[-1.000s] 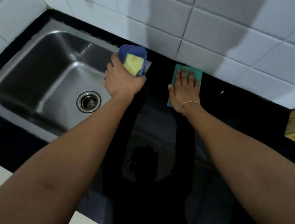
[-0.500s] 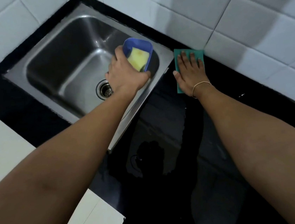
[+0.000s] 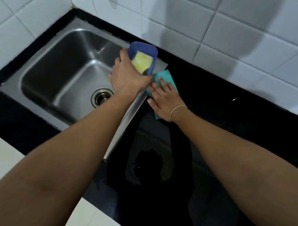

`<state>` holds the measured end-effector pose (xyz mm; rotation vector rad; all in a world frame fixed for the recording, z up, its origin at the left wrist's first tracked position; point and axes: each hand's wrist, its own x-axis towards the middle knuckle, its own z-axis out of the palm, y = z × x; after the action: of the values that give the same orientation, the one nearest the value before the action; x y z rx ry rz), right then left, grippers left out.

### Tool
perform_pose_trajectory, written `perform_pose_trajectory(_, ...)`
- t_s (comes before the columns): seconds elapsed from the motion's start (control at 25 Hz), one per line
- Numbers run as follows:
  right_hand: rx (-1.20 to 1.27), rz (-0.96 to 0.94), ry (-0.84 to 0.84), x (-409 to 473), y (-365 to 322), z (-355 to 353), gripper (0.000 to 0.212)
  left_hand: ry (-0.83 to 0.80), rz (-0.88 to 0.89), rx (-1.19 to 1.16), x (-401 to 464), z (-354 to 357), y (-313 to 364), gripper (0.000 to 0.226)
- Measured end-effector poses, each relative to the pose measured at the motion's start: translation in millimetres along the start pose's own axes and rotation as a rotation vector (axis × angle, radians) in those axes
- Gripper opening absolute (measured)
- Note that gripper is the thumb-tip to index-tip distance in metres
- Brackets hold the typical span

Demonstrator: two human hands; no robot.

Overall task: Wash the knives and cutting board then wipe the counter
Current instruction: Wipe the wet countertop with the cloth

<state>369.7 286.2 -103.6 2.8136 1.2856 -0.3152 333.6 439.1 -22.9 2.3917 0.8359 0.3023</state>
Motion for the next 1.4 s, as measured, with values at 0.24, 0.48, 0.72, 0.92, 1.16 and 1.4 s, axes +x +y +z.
perform_pose_trajectory(0.24, -0.005, -0.036, -0.026, -33, -29, 4, 0.060, -0.155, 0.127, 0.105, 1, 49, 60, 0.092)
perform_pose_trajectory(0.48, 0.035, -0.065, -0.032, -37, -27, 0, 0.068, -0.184, 0.128, 0.168, 6, 92, 82, 0.096)
perform_pose_trajectory(0.72, 0.048, -0.071, -0.034, -35, -24, 0, 0.073, -0.192, 0.129, 0.185, 5, 94, 84, 0.118)
perform_pose_trajectory(0.92, 0.008, -0.093, -0.017, -32, -30, 4, 0.057, 0.004, 0.164, -0.030, -15, 53, 49, 0.078)
perform_pose_trajectory(1.16, -0.011, -0.113, -0.007, -35, -25, 14, 0.063, 0.024, -0.013, 0.016, -85, 0, -60, 0.049)
perform_pose_trajectory(1.4, -0.058, -0.102, -0.016, -84, -36, 24, 0.066, -0.098, -0.145, 0.277, -138, -17, -135, 0.057)
